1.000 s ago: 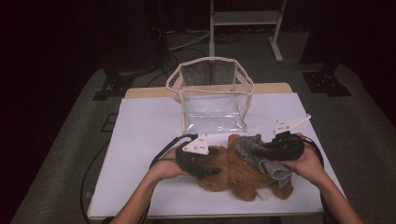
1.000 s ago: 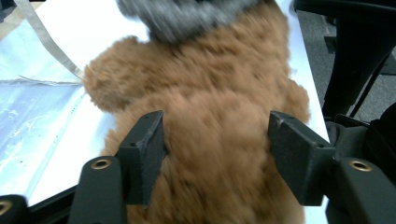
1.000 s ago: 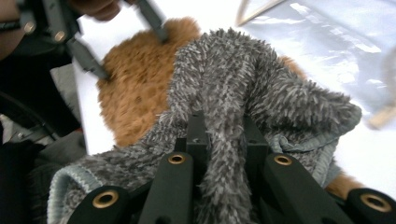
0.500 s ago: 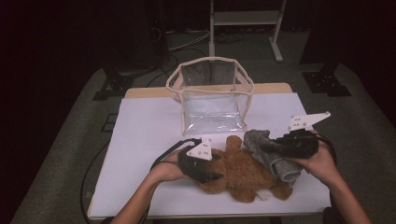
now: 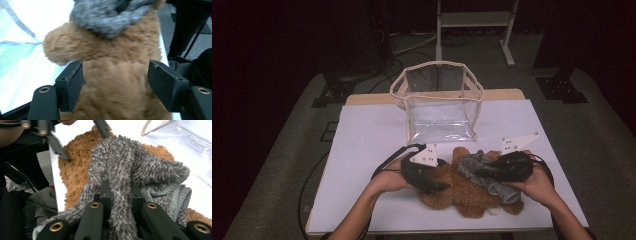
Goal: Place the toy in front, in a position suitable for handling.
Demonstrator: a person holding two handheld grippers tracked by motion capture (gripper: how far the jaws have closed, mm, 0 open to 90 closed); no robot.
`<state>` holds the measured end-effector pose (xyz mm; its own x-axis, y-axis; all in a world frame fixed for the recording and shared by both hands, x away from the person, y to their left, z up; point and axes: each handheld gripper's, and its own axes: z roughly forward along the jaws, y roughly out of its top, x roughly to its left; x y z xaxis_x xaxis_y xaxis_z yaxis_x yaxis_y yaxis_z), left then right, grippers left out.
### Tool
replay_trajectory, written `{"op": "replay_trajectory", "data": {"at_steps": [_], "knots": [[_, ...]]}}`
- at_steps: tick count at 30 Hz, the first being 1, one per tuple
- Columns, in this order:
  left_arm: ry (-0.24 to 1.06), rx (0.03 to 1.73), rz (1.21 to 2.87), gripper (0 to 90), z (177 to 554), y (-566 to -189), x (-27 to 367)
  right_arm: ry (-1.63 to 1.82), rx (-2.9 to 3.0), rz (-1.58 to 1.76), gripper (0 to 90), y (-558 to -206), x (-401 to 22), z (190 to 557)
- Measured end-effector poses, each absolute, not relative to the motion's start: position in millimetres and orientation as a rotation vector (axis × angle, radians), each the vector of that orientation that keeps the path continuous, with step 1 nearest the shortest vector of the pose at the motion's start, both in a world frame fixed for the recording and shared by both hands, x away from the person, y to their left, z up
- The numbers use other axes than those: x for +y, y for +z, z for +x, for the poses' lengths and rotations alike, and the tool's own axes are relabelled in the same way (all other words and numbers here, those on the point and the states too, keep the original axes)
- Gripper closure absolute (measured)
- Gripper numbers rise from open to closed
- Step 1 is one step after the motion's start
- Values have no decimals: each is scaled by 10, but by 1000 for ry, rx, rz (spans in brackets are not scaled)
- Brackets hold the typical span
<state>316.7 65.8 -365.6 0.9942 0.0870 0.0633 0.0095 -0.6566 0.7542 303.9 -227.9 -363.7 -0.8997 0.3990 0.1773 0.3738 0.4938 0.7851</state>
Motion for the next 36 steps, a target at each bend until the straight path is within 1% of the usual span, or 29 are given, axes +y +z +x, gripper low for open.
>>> {"op": "replay_trajectory", "data": {"at_steps": [5,9,13,15,18,19,22,24,26,28,33,36], "knots": [[104,55,2299,368,3122,-3739,656,1418,2657,692,774,-3538,-2351,3051],[106,47,2296,369,3080,-3749,666,1457,2623,723,773,-3466,-2376,3154],[96,42,2290,368,3071,-3750,690,1436,2669,728,774,-3595,-2306,3187],[93,39,2283,352,3082,-3729,700,1426,2676,724,776,-3649,-2275,3134],[98,46,2269,291,3094,-3681,700,1423,2671,714,779,-3677,-2268,3062],[107,58,2269,285,3096,-3657,697,1439,2658,708,780,-3697,-2297,2968],[113,61,2271,280,3096,-3638,702,1455,2659,701,780,-3705,-2321,2895],[101,59,2279,281,3088,-3650,696,1464,2659,689,780,-3703,-2336,2841],[93,38,2292,322,3064,-3681,680,1463,2667,677,779,-3682,-2353,2807],[93,31,2300,338,3041,-3700,668,1464,2661,666,777,-3645,-2361,2822],[95,31,2295,354,3014,-3716,701,1479,2596,678,774,-3490,-2388,2960],[97,19,2292,356,2990,-3719,710,1482,2605,716,772,-3537,-2391,3062]]}}
